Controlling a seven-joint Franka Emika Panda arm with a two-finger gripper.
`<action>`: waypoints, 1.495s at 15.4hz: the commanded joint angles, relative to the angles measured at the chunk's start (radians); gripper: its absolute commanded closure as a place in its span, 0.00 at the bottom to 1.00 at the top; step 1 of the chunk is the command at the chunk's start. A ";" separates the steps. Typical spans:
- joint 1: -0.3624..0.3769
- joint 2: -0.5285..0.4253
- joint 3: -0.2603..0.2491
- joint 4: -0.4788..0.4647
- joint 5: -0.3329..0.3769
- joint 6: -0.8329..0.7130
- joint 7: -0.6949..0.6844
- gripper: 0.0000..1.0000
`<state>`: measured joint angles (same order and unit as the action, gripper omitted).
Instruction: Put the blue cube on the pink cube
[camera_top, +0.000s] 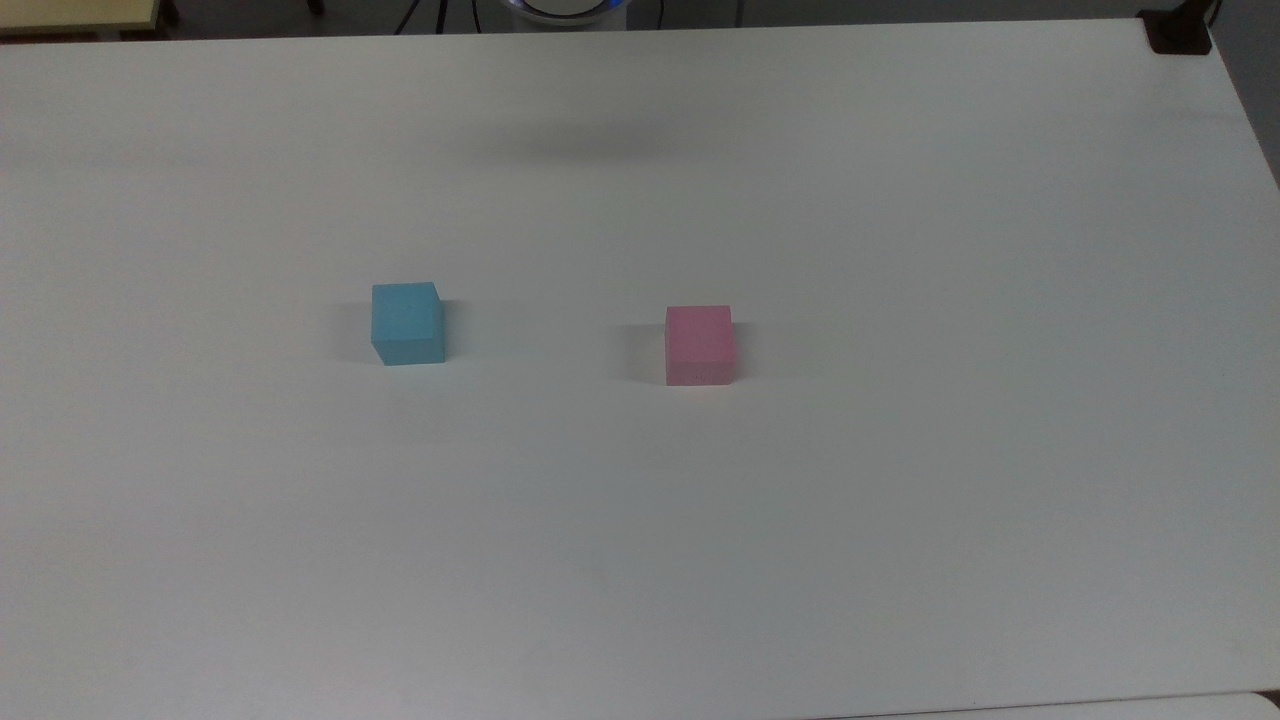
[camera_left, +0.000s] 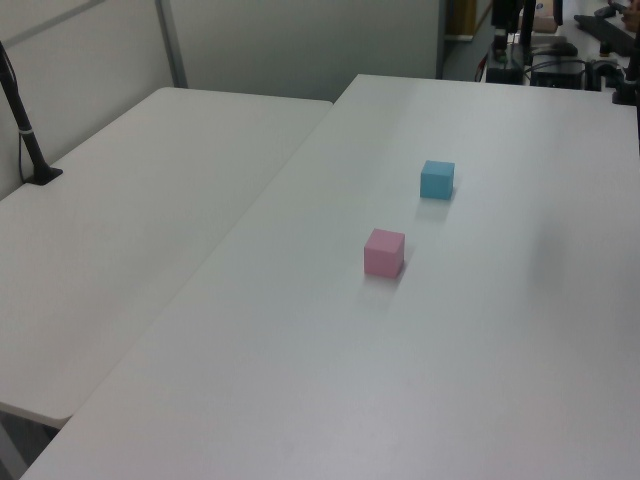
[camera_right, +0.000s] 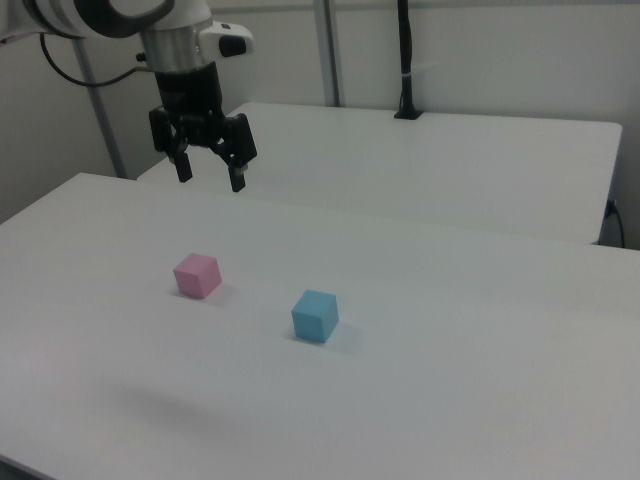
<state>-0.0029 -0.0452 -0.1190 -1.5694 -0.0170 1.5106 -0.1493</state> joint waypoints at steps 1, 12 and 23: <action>-0.023 -0.013 -0.027 -0.018 -0.043 -0.027 -0.171 0.00; -0.078 0.234 -0.053 -0.061 -0.041 0.250 -0.126 0.00; -0.069 0.380 0.008 -0.159 -0.032 0.556 0.077 0.00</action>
<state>-0.0768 0.3210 -0.1302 -1.7105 -0.0573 2.0259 -0.1447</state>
